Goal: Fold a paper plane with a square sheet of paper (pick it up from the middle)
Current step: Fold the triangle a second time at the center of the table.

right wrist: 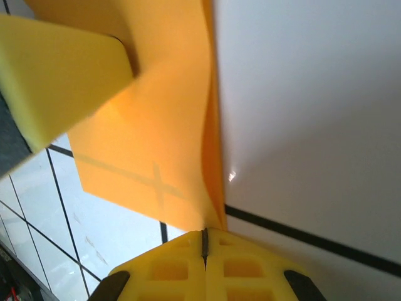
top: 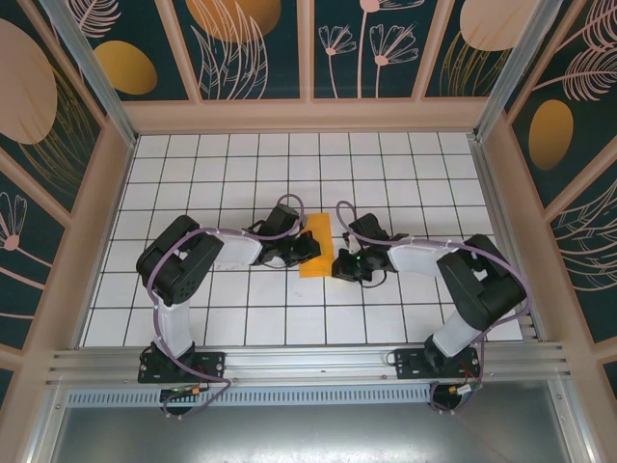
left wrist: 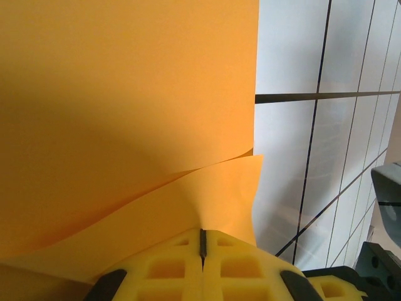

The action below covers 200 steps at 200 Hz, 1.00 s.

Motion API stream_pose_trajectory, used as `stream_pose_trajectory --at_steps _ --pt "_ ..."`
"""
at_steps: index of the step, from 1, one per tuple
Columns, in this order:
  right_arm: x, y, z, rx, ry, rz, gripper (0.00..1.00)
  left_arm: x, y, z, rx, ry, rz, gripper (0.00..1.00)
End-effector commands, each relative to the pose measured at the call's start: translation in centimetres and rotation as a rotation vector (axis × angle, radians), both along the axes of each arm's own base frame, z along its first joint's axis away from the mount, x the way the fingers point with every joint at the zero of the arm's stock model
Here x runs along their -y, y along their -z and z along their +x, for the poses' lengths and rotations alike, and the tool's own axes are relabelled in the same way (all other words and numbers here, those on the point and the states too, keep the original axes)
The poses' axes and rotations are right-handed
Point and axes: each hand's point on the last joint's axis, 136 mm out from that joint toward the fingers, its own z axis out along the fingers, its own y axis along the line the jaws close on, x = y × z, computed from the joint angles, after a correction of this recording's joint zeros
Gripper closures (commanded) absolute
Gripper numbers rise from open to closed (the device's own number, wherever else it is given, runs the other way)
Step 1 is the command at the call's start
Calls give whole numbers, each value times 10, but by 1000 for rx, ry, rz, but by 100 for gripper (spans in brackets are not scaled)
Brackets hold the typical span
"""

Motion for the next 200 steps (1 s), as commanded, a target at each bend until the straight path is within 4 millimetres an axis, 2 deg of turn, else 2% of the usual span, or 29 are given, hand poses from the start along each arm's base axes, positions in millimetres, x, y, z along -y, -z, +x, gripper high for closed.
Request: stream_pose_trajectory --at_steps 1,26,49,80,106,150,172,200 --pt "12 -5 -11 -33 5 -16 100 -36 45 -19 -99 -57 176 100" --pt "-13 -42 9 84 -15 129 100 -33 41 -17 -91 -52 164 100" --pt "-25 -50 22 104 -16 174 100 -32 38 -16 -84 -49 159 100" --pt "-24 -34 34 99 -2 119 100 -30 36 -15 -80 -45 153 100" --pt "-21 -19 37 72 6 84 100 -30 36 -16 -80 -41 152 100" --pt "-5 8 25 1 17 1 100 -25 29 -12 -57 -30 129 100" --pt "2 17 17 -27 19 -23 100 -16 13 -6 -6 -9 73 100" --pt "6 23 13 -45 21 -49 100 -4 -27 6 115 10 -17 100"
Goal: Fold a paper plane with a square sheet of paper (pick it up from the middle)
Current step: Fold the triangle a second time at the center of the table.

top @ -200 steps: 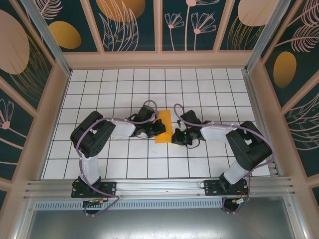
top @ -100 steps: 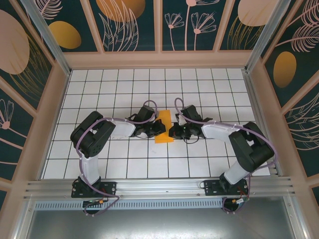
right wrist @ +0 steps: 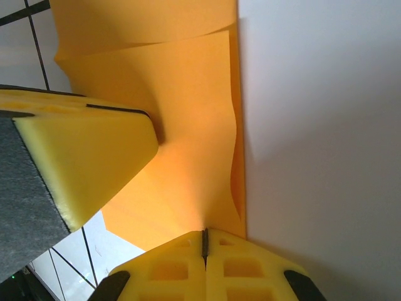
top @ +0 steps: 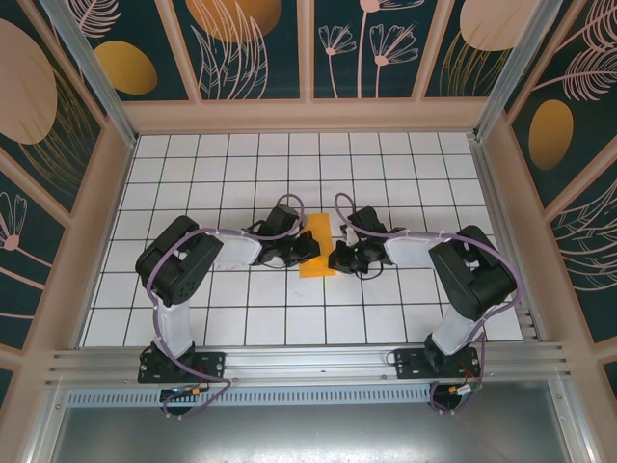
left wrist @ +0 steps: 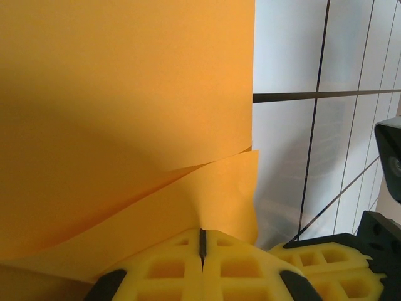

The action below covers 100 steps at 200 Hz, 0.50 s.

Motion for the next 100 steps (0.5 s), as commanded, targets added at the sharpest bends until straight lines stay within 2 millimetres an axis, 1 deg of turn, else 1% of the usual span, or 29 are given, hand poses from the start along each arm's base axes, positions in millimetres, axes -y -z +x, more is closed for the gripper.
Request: stream_pose_trajectory --at_steps 1,16,31,45,73,100 --pt "19 24 -13 -63 10 -93 100 -3 -25 7 101 4 -19 100" --pt "19 24 -14 -67 11 -95 100 -3 -36 7 139 0 -29 100" --pt "19 26 -14 -71 9 -98 100 -5 -39 5 147 -7 -44 100" --pt "18 26 -14 -73 6 -100 100 -1 -43 1 151 3 -76 100" --pt "17 29 -16 -83 2 -107 100 7 -42 -6 146 29 -83 100" --pt "17 32 -18 -93 2 -111 100 14 -33 -13 117 55 -68 100"
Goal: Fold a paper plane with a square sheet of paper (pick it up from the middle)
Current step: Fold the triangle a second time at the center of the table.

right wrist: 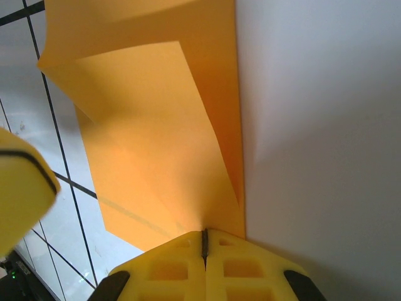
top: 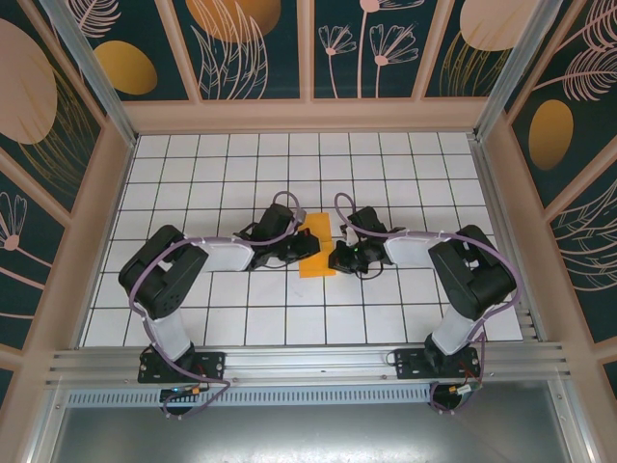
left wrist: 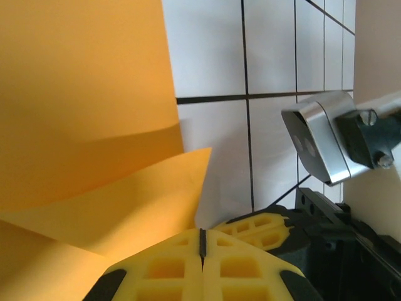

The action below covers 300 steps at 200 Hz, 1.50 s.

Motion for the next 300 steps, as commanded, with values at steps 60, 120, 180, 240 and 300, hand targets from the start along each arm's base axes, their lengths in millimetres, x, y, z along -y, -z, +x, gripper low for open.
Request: stream_pose_trajectory --at_steps 60,120,180,240,300 --pt "19 33 -20 -99 2 -121 100 12 28 -14 -70 61 44 100" --pt "24 40 -26 -119 -4 -158 100 -1 46 -11 -88 21 145 100" --pt "41 52 -39 -148 -10 -232 100 -34 65 2 -105 -86 284 100" --pt "45 55 -43 -156 -8 -243 100 -71 60 37 -93 -139 237 100" --pt "40 49 -37 -137 -7 -221 100 -70 14 58 40 -93 122 100"
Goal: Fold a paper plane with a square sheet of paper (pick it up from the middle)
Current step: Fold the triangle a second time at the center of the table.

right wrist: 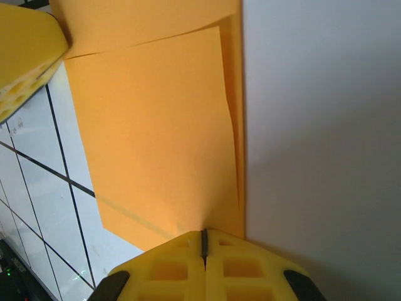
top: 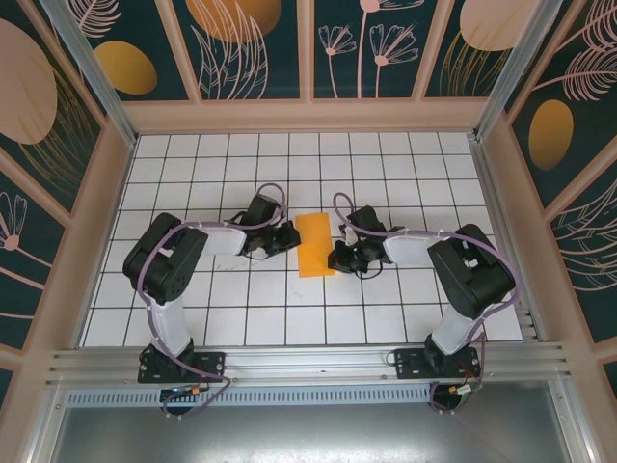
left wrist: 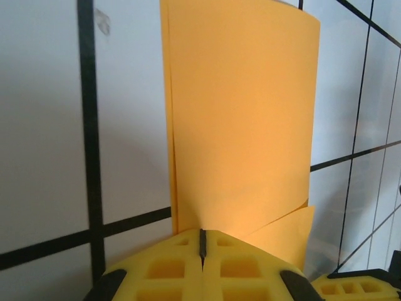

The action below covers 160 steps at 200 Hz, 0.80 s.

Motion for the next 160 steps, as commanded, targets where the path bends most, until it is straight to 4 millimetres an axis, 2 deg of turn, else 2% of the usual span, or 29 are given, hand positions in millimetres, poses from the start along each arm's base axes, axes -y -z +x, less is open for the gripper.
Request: stream_pose_trajectory --at_steps 1,19,40,75,104,134,160 --pt "39 47 -37 -139 15 -210 100 -7 -27 11 97 16 -27 100" --pt "33 41 -32 -122 14 -184 100 1 -52 8 153 48 -88 100" --pt "24 30 -23 -96 15 -141 100 5 -58 2 160 57 -98 100" --pt "10 13 -12 -52 6 -82 100 28 -42 -14 111 118 -101 100" --pt "8 11 -8 -46 10 -80 100 43 -28 -19 66 153 -100 100" --pt "5 4 -5 -28 9 -64 100 38 -16 -18 50 145 -40 100" --pt "-4 -17 6 25 -1 -19 100 32 -1 -22 21 141 -1 100"
